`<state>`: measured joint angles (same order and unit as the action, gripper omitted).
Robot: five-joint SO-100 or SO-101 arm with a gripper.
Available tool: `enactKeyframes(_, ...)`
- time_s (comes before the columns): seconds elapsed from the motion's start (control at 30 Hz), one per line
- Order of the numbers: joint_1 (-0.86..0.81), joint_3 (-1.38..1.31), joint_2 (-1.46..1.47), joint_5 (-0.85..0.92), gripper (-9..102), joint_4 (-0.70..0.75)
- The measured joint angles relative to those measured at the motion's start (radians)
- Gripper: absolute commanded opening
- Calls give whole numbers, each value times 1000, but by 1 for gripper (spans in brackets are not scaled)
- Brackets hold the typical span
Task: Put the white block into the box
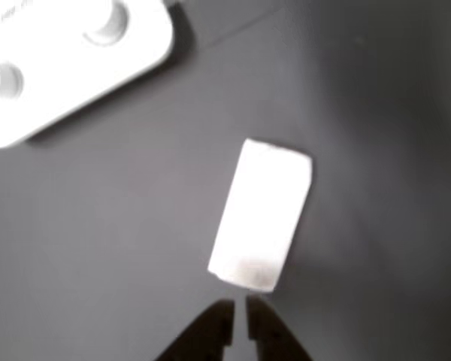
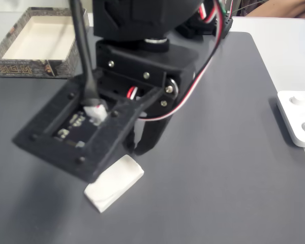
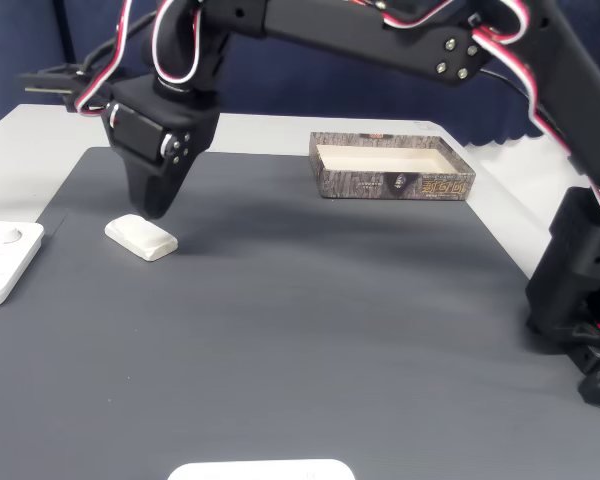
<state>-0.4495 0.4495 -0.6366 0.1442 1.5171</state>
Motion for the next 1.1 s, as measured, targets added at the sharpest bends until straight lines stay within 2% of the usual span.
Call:
enactKeyframes(0.63,-44,-327,169,35,-2,95)
enactKeyframes(0.93,-60,-393,230,55,6,95)
enactKeyframes(1.1,-60,-431,265,84,4,95)
